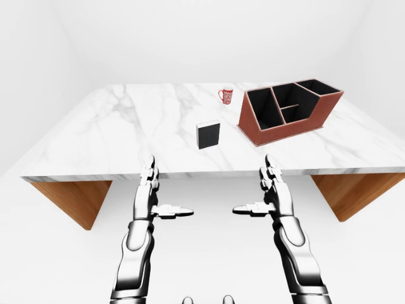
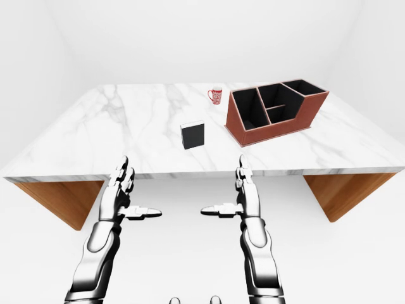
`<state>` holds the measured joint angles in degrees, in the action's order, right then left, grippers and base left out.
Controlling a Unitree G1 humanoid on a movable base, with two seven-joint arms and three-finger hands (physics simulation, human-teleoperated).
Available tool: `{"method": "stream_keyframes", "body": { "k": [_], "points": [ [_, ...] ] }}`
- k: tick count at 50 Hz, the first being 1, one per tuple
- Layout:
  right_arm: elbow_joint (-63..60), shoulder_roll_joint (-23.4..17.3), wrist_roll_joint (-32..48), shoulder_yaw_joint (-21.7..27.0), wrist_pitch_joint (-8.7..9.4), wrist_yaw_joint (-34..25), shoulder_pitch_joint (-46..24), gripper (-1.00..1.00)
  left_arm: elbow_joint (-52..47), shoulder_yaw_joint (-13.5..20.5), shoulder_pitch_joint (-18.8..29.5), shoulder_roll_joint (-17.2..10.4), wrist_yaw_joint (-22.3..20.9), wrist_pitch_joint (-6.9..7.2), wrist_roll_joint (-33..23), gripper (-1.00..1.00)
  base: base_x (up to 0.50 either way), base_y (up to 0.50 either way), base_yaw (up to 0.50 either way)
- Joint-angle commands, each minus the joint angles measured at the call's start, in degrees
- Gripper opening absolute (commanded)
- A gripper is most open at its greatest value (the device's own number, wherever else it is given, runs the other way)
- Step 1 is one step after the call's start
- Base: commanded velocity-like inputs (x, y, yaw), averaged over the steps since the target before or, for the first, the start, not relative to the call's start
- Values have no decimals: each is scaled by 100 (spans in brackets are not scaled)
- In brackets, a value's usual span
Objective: Pick up the book and place it in the left compartment of the caddy.
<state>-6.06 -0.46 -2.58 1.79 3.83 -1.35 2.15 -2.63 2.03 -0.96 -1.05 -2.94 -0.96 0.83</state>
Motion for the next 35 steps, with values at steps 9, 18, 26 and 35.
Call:
{"method": "stream_keyframes", "body": {
  "k": [9,18,26,35],
  "points": [
    [-85,17,-82,3,-17,-28,36,100,-2,-2,-26,1,-46,-104,-25,100,0,0,0],
    [-60,-5,-39,11,42,-12,31,100,-89,-29,-56,8,-34,-57,-56,100,0,0,5],
    [53,-15,-31,21,-11,-22,-3,100,-107,-50,-74,14,-32,-48,-80,100,0,0,28],
    [42,-6,-60,23,-13,-28,3,100,-38,-48,-52,12,-46,-95,-84,100,0,0,29]
  ]
}}
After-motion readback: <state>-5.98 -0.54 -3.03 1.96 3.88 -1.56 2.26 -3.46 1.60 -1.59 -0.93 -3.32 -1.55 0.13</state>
